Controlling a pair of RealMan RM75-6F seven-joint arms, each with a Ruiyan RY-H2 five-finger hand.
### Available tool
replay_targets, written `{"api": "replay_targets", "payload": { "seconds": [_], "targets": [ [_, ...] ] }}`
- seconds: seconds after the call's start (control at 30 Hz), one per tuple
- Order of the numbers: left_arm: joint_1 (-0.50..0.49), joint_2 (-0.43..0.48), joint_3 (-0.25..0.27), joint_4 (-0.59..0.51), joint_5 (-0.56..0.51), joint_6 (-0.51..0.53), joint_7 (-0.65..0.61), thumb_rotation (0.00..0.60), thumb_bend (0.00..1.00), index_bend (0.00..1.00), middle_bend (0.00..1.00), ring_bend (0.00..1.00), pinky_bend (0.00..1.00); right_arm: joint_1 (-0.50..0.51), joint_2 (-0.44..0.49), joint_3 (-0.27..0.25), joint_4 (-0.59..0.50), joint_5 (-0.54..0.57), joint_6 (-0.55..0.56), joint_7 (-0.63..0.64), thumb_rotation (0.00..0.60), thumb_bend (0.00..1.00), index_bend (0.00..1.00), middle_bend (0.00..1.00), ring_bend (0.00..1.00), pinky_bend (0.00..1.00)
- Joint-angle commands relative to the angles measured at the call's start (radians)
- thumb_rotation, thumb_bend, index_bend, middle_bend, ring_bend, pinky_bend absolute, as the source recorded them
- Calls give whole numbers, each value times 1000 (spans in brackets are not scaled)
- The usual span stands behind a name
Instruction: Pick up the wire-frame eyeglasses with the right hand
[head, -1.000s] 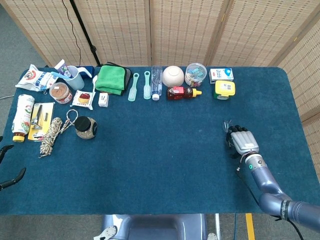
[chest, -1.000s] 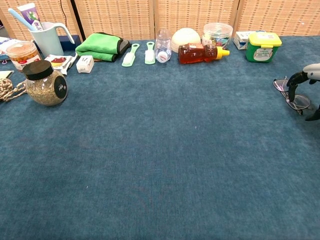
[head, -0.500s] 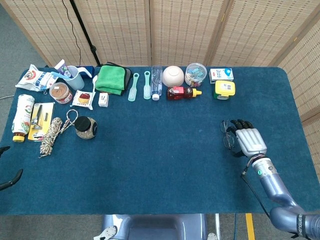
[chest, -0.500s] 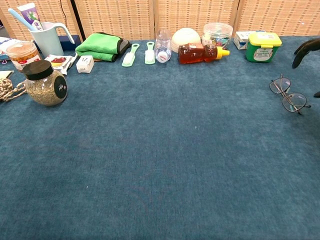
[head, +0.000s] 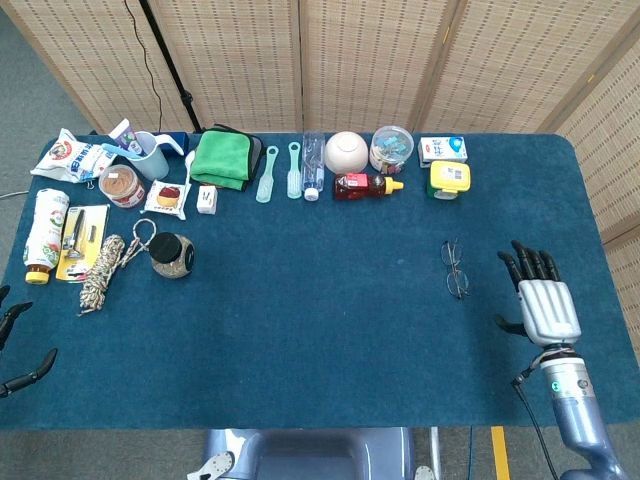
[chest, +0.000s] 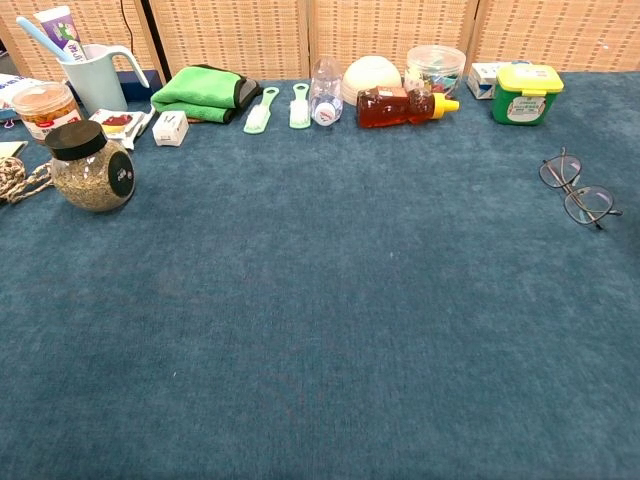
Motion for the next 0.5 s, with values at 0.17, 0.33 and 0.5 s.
{"api": "replay_targets", "payload": {
  "seconds": [0.17, 0.33, 0.5],
  "targets": [
    [12, -15, 8, -5, 7, 11, 10, 278, 249, 192, 15, 51, 82, -101, -9, -29, -18, -56, 107, -5, 600, 214, 89, 0, 0, 0],
    [17, -18, 9, -8, 4, 12, 13, 278, 249, 192, 15, 51, 72, -145, -10, -34, -19, -72, 145, 4, 600, 215, 89, 0, 0, 0],
    [11, -18, 4, -9, 9, 8, 17, 277, 250, 192, 15, 51, 70, -175, -7, -28, -18, -84, 160, 14, 600, 215, 90, 0, 0, 0]
  ]
}}
